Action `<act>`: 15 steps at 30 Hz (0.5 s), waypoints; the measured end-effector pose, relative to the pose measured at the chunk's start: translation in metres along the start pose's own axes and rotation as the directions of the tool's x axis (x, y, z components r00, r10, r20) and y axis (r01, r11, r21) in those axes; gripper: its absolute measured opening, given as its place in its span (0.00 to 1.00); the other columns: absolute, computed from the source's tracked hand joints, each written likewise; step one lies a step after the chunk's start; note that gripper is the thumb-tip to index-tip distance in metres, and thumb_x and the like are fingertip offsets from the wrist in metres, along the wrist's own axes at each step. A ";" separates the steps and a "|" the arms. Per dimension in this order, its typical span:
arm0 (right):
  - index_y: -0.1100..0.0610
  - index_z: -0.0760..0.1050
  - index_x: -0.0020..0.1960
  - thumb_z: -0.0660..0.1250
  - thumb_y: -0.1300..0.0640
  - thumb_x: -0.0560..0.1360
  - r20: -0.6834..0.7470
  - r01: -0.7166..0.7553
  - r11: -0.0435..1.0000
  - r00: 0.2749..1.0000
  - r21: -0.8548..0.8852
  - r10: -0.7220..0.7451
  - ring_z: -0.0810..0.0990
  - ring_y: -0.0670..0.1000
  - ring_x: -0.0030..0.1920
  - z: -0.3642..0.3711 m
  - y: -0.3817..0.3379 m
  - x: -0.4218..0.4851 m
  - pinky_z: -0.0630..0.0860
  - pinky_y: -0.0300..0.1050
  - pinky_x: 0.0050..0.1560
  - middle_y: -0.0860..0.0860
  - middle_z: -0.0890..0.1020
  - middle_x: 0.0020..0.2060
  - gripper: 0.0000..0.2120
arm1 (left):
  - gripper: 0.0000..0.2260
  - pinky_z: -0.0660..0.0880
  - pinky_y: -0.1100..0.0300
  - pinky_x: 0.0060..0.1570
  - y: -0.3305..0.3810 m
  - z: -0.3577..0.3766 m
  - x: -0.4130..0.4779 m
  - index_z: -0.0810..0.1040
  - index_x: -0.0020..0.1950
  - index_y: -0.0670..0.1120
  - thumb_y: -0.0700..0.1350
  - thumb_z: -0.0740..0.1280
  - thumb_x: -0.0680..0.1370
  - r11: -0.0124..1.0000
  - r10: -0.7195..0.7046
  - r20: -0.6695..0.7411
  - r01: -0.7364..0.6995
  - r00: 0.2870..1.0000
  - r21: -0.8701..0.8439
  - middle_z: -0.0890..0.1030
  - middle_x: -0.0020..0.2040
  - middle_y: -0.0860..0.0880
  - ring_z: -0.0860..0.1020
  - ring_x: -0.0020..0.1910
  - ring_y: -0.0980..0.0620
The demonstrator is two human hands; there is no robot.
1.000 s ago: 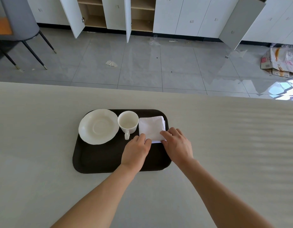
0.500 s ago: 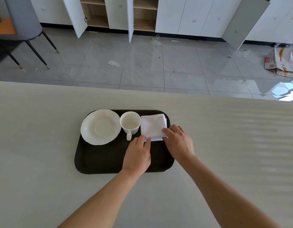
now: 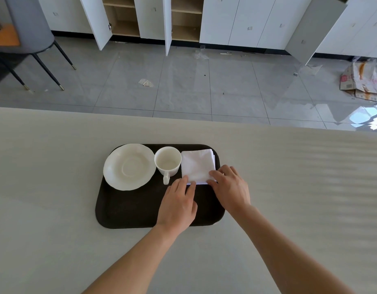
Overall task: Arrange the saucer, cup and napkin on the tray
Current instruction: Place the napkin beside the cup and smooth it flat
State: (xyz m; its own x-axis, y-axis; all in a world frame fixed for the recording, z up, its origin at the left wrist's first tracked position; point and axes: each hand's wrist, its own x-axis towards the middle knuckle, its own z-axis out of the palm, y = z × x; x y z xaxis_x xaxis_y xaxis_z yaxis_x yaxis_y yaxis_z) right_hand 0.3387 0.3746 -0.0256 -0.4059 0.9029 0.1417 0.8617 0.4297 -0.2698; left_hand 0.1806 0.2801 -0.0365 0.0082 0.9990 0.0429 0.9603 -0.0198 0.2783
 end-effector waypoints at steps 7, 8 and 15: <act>0.54 0.80 0.50 0.73 0.51 0.74 0.032 -0.006 1.000 0.999 0.009 0.006 0.76 0.55 0.50 0.000 0.001 0.004 0.75 0.47 0.30 0.50 0.79 0.45 0.08 | 0.21 0.73 0.48 0.66 0.000 0.005 0.001 0.72 0.70 0.42 0.45 0.61 0.77 1.000 -0.007 -0.005 0.007 1.000 0.028 0.73 0.70 0.39 0.70 0.71 0.43; 0.53 0.81 0.51 0.73 0.50 0.74 0.015 0.004 1.000 1.000 0.003 -0.004 0.76 0.55 0.51 0.000 0.002 0.003 0.76 0.47 0.31 0.50 0.79 0.47 0.09 | 0.21 0.73 0.47 0.67 0.000 0.005 0.001 0.72 0.70 0.42 0.45 0.61 0.77 0.999 -0.002 -0.008 0.002 1.000 0.033 0.73 0.70 0.39 0.70 0.72 0.42; 0.52 0.52 0.80 0.47 0.41 0.82 0.223 0.066 0.991 0.974 -0.115 -0.039 0.44 0.55 0.80 0.006 0.001 0.030 0.49 0.55 0.78 0.45 0.52 0.81 0.30 | 0.26 0.66 0.45 0.73 0.006 0.009 0.011 0.64 0.76 0.45 0.51 0.59 0.78 0.997 0.015 0.003 -0.015 1.000 0.076 0.66 0.76 0.39 0.60 0.78 0.39</act>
State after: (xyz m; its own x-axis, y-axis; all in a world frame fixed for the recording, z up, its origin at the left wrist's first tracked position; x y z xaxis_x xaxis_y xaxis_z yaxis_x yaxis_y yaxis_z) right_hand 0.3257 0.4026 -0.0276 -0.4965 0.8657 -0.0641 0.8625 0.4837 -0.1486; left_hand 0.1894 0.2909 -0.0430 0.0230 0.9988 0.0439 0.9785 -0.0315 0.2037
